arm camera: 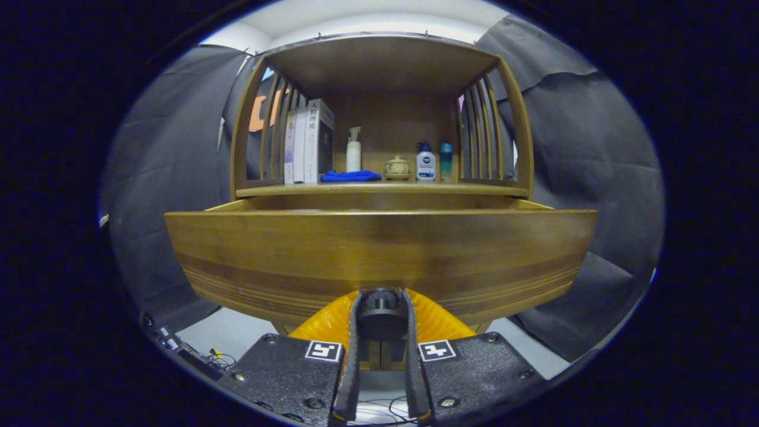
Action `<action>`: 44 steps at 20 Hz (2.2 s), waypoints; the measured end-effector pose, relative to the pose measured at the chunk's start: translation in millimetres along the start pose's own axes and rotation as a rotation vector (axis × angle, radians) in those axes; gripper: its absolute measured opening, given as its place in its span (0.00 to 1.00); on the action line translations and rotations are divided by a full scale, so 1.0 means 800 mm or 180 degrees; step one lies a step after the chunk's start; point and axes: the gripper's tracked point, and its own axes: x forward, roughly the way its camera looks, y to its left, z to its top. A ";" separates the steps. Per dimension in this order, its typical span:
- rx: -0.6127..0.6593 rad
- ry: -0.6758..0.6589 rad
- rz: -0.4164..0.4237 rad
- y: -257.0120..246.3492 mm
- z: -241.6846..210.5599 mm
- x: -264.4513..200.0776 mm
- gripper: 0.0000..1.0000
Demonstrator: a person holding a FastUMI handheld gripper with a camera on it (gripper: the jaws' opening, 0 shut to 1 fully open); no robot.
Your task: Pull open the drawer, take out the items inside it, and place them on the countertop above the cabinet.
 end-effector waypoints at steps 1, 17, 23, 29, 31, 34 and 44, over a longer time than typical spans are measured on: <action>0.0010 0.0002 -0.0005 0.000 -0.005 -0.005 0.34; 0.0094 0.0209 0.0050 0.010 -0.030 -0.069 0.42; -0.0044 -0.0169 -0.0043 -0.011 0.053 -0.117 0.92; 0.0263 -0.0466 0.0000 -0.022 0.194 -0.132 1.00; 0.0251 -0.0512 0.0026 -0.019 0.237 -0.119 1.00; 0.0201 -0.0429 0.0087 -0.007 0.284 -0.092 0.99; 0.0046 0.0571 0.0149 0.030 0.298 0.033 0.99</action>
